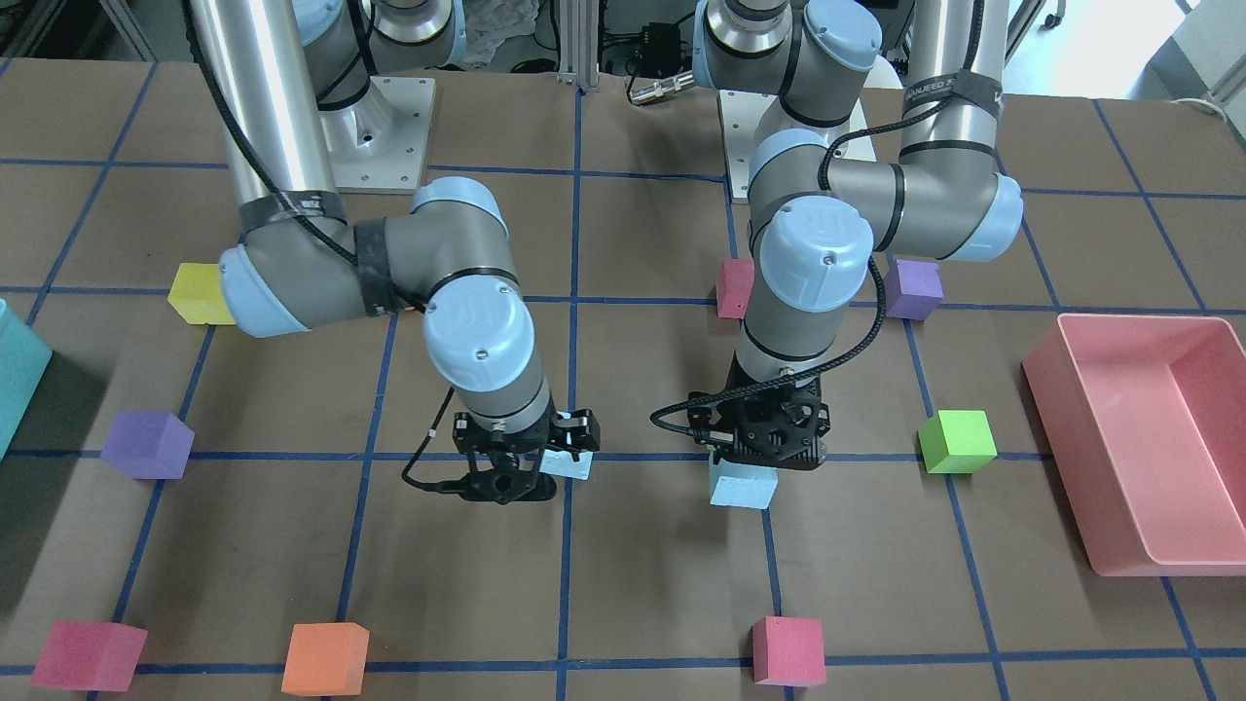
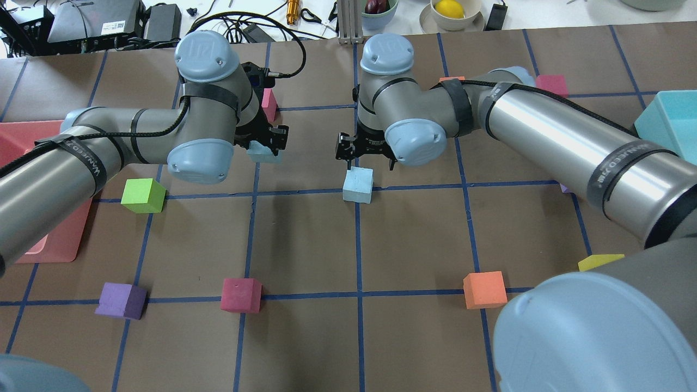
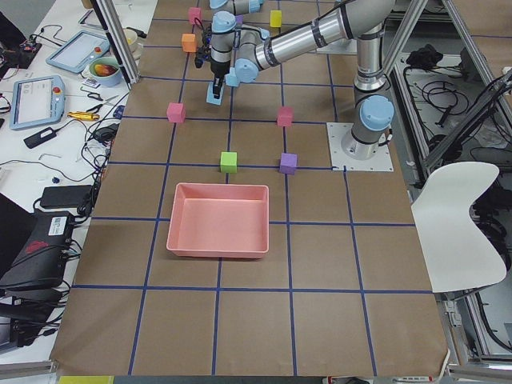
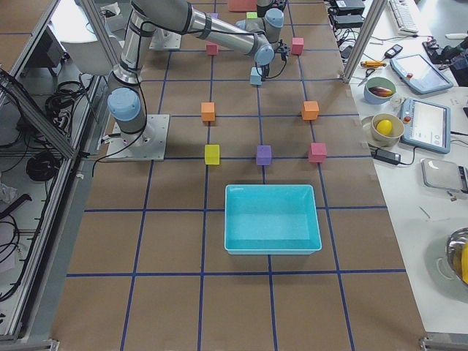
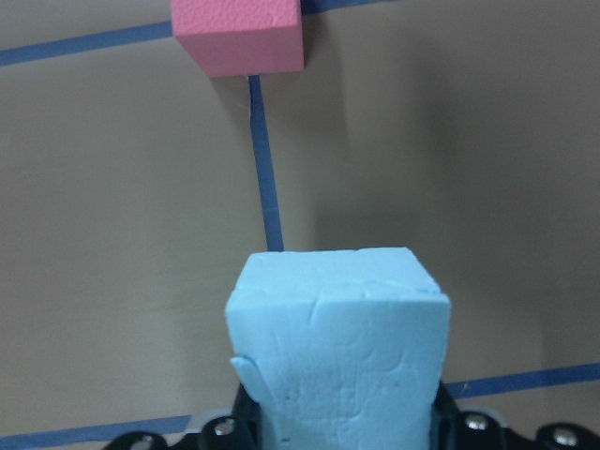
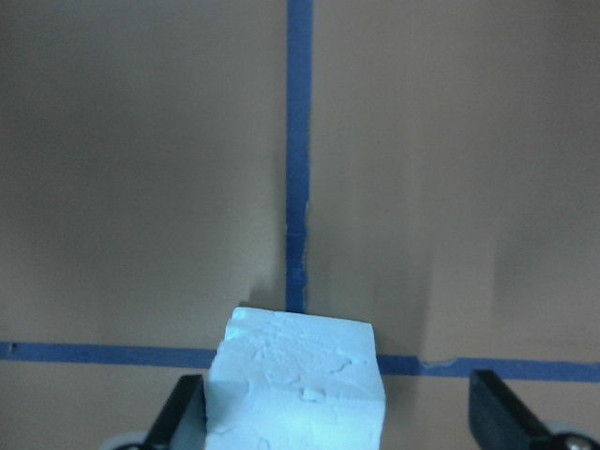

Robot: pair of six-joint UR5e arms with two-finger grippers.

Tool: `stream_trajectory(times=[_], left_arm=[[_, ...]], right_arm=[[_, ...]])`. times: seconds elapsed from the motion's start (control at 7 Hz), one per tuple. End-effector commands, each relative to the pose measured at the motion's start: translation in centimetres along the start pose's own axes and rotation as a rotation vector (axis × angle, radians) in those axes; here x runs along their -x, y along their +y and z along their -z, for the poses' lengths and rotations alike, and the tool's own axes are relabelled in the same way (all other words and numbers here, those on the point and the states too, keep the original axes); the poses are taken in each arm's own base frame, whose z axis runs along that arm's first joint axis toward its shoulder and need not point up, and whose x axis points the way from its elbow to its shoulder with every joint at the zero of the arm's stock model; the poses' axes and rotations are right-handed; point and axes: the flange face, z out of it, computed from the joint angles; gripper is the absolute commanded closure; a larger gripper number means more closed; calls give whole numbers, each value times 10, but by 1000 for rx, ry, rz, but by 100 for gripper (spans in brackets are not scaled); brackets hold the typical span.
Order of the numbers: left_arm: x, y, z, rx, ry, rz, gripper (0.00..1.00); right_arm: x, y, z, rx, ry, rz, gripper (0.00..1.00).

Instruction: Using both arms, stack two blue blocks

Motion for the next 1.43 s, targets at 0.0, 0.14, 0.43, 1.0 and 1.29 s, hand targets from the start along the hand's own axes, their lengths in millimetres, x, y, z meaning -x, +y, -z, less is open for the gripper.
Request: stream_trajectory(times=[0.0,0.14,0.43,1.0,1.29], left_arm=[[-45,13,6,10,9,11,87],[-64,21,13,15,14,-4,87],[-115,36,18,10,27,24,87],[-179,32,28,120,52,52,88],[-184,14,21,107,57,39,88]], right_arm=[[-94,-4,89,-16,1,-7,0],[-137,2,132,-52,5,-59,0],[-171,37,193,-25,9,-129,0],[-171,63,225,-73,93,-122,0],[-166,71,234,-89,46,-116,0]])
